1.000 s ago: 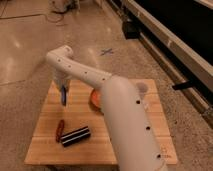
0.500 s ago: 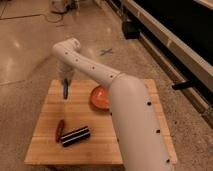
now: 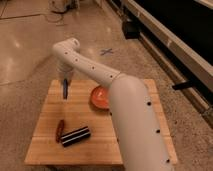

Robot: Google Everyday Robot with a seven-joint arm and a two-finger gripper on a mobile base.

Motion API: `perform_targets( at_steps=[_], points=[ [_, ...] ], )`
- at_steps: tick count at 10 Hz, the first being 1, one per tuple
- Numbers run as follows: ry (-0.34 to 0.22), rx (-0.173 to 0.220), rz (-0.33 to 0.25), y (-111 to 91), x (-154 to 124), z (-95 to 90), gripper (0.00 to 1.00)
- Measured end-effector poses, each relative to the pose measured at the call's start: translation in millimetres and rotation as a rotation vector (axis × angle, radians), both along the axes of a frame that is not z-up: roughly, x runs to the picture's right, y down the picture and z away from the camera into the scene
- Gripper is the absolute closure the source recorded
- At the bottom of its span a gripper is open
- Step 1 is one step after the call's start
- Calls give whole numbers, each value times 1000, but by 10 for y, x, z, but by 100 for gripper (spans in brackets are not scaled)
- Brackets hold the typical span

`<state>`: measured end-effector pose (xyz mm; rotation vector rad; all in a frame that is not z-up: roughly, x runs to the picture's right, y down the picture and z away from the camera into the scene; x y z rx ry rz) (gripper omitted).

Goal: Place the white sponge in the ceramic cup

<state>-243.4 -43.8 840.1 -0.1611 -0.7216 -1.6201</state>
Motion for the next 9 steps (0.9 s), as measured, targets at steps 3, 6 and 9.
perform_targets(
  at_steps=[3, 6, 9],
  points=[
    [168, 48, 36, -199, 887, 306, 100],
    [341, 120, 76, -386, 1796, 408, 100],
    [486, 234, 142, -641, 2696, 287, 100]
  ],
)
